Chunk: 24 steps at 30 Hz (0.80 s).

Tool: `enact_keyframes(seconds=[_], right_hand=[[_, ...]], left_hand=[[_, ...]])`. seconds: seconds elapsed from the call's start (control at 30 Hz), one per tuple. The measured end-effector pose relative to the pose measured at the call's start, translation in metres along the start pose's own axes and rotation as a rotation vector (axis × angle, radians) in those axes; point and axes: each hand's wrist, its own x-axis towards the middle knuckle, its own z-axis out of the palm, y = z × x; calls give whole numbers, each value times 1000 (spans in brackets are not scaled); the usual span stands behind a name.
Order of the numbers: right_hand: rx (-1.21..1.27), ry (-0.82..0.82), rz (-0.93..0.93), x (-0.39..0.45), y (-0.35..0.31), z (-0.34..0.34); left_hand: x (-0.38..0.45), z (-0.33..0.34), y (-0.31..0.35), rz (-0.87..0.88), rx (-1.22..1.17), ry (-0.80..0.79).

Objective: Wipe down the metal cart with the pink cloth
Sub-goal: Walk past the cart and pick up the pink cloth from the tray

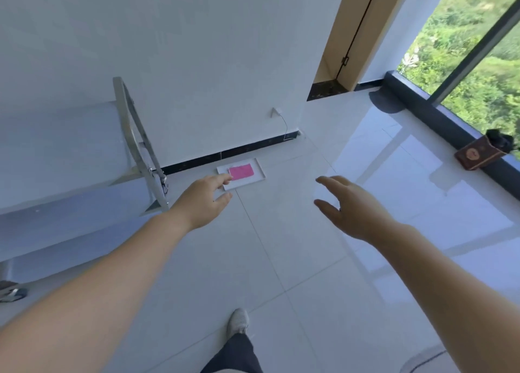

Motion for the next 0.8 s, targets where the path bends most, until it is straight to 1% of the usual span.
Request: enact_keyframes(seconds=[0.17, 0.3, 0.57, 0.67, 0.8], right_hand=[[21, -17, -49, 86, 52, -23], [16, -48, -128, 155, 94, -26], [-14, -177, -348, 308, 195, -28], [-46, -229, -423, 365, 215, -27], [-77, -306, -472, 438, 223, -14]], left_hand=[[80, 2, 15, -32, 29, 30], [136, 20, 21, -75, 58, 59], [259, 73, 52, -280, 82, 184], [298, 80, 60, -339, 79, 237], [338, 81, 52, -420, 78, 254]])
